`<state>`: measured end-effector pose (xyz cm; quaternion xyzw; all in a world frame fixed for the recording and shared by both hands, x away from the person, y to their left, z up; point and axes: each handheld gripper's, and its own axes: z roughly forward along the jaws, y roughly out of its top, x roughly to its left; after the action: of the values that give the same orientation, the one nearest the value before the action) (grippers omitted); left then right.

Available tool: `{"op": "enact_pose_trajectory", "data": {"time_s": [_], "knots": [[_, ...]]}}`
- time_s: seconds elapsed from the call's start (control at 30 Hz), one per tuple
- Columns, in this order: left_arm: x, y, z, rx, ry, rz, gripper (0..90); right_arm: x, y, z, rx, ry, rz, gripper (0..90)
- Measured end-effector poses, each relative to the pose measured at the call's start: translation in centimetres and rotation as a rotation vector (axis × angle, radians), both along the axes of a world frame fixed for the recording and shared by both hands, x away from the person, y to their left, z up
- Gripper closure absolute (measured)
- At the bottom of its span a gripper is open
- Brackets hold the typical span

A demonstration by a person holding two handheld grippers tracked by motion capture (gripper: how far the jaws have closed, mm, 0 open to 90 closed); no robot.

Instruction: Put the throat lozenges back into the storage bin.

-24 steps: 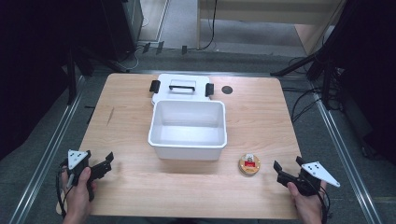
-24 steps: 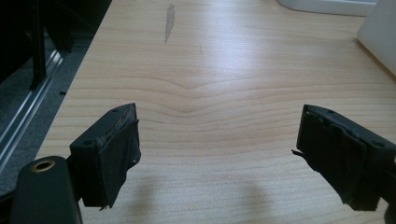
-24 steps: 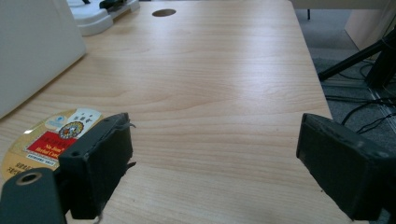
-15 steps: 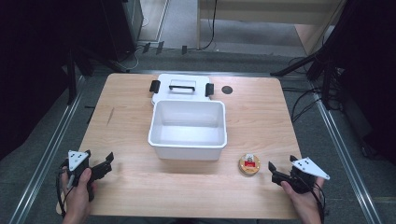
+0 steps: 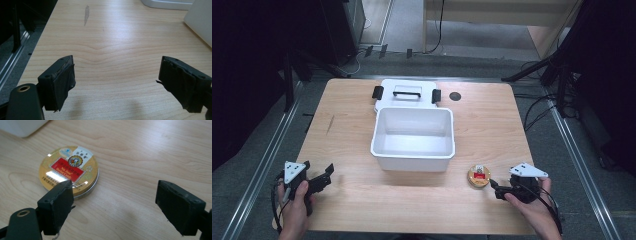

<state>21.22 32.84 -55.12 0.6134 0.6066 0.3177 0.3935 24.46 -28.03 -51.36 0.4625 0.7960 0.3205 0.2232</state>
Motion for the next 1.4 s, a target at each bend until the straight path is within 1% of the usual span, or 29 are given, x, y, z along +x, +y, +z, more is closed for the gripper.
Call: {"op": "enact_pose_trajectory", "data": {"time_s": [0.1,0.13,0.17,0.27,0.37,0.43,0.47,0.5,0.53,0.63,0.77,0.8,0.87,0.97,1.0,1.03,1.07,1.1,1.2,1.27,1.33,1.4], "knots": [[0.0,0.0,0.0,0.002,-0.001,-0.005,14.0,0.4,0.3,0.3,-0.042,0.055,0.037,14.6],[0.0,0.0,0.0,0.001,-0.001,-0.006,14.0,0.7,0.5,0.6,-0.068,0.09,0.06,13.8],[0.0,0.0,0.0,-0.001,0.0,-0.005,14.0,0.7,0.5,0.6,-0.068,0.09,0.06,13.8],[0.0,0.1,0.0,-0.007,-0.001,-0.004,14.0,1.1,0.7,1.2,-0.111,0.137,0.092,13.7],[0.0,0.1,0.0,-0.009,0.0,-0.006,14.0,1.4,0.9,1.7,-0.129,0.175,0.12,13.3],[0.0,0.1,0.0,-0.007,0.001,-0.008,14.0,1.7,1.0,2.1,-0.139,0.223,0.134,13.4],[0.0,0.1,0.0,-0.006,0.002,-0.009,14.0,1.9,1.3,2.4,-0.163,0.254,0.153,13.5],[0.0,0.1,0.0,-0.007,0.003,-0.01,14.0,1.9,1.3,2.4,-0.163,0.254,0.153,13.5],[0.0,0.1,0.0,-0.008,0.004,-0.012,14.0,2.1,1.4,2.5,-0.174,0.269,0.164,13.5],[0.0,0.1,0.0,-0.004,0.004,-0.015,14.0,2.6,1.9,2.8,-0.214,0.301,0.179,13.4],[0.0,0.1,0.0,-0.01,0.003,-0.013,14.0,3.3,2.7,3.3,-0.271,0.339,0.207,13.3],[0.0,0.1,0.0,-0.011,0.003,-0.013,14.0,3.4,2.9,3.3,-0.277,0.346,0.214,13.3],[0.1,0.1,0.0,-0.013,0.003,-0.014,14.0,3.8,3.4,3.5,-0.305,0.371,0.243,13.2],[0.0,0.1,0.0,-0.014,0.003,-0.014,14.0,4.2,4.2,3.7,-0.335,0.396,0.28,12.4],[0.0,0.1,0.0,-0.014,0.004,-0.015,14.0,4.6,4.8,3.8,-0.35,0.417,0.296,9.9],[0.0,0.2,0.0,-0.014,0.004,-0.015,14.0,4.6,4.8,3.8,-0.35,0.417,0.296,9.9],[0.0,0.2,0.0,-0.016,0.004,-0.015,14.0,5.0,5.4,3.7,-0.364,0.435,0.311,7.1],[0.0,0.2,0.0,-0.018,0.005,-0.016,14.0,5.0,5.4,3.7,-0.364,0.435,0.311,7.1],[0.0,0.2,0.0,-0.026,0.006,-0.015,14.0,5.5,6.4,3.4,-0.394,0.471,0.341,3.0],[0.0,0.3,0.0,-0.027,0.007,-0.015,14.0,5.7,7.0,3.2,-0.4,0.489,0.346,3.0],[0.0,0.3,0.0,-0.028,0.007,-0.014,14.0,6.0,7.4,3.0,-0.405,0.492,0.355,3.0],[0.0,0.3,0.0,-0.029,0.008,-0.014,14.0,6.3,7.8,2.9,-0.414,0.503,0.349,3.2]]}}
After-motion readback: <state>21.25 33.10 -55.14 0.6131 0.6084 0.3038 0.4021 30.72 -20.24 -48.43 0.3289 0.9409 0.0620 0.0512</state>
